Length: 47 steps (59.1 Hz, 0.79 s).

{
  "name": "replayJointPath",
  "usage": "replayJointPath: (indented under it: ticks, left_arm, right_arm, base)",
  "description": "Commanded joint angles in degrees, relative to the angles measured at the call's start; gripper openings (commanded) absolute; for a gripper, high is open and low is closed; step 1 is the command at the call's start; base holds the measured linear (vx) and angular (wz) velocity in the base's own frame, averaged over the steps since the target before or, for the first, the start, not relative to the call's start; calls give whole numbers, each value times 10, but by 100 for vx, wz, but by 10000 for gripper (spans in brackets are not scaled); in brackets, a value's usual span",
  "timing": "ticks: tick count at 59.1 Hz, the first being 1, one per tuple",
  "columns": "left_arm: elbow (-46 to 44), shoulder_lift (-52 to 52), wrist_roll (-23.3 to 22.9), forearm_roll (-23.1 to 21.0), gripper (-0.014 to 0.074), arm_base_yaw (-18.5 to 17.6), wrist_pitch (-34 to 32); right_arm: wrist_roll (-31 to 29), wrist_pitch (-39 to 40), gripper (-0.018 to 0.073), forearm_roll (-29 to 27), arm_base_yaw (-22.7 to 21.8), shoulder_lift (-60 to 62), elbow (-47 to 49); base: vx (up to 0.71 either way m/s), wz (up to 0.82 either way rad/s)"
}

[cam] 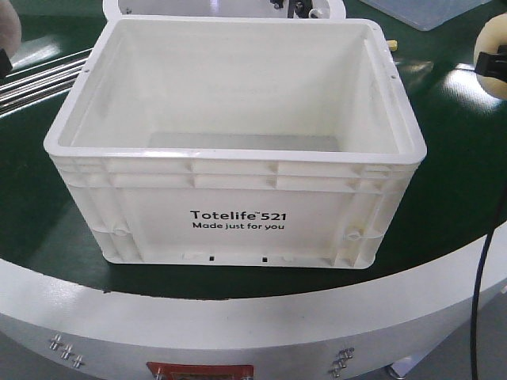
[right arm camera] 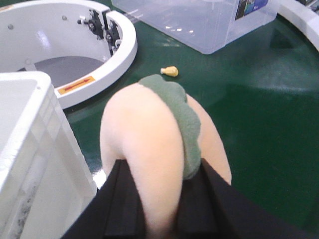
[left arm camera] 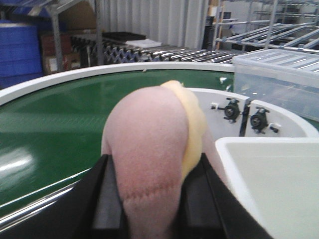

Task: Place moving items into box and shelve
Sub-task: 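Close both grippers on the plush toys and lift them, then move both plush toys over the tote and open both grippers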

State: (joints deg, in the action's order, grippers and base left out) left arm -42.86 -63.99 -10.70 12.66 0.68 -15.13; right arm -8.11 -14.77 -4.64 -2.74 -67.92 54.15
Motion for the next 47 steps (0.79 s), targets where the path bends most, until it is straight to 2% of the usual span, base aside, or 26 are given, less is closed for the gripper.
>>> replayJointPath:
  ticks: [1, 7, 20, 28, 37, 47]
  left_arm:
    - [-34, 15, -5, 20, -22, -25, -46]
    - [-61, 15, -6, 37, -22, -60, -41]
    - [-87, 6, -6, 37, -22, -127, -11]
    - [-87, -19, -6, 36, -22, -170, 5]
    - [-87, -53, -16, 36, -22, -213, 2]
    - [-87, -86, -21, 36, -17, -235, -2]
  right_arm:
    - [-10, 62, -13, 0, 15, 22, 18]
    - [-29, 82, -13, -1, 54, 25, 18]
    - [-30, 121, -13, -1, 171, 25, 18]
    - [-30, 129, -13, -1, 227, 16, 18]
    - [-30, 132, -13, -2, 266, -11, 18]
    - [-30, 159, -9, -1, 301, -37, 18]
  base:
    - [0, 0]
    - [0, 0]
    - [0, 0]
    - [0, 0]
    - [0, 0]
    - [0, 0]
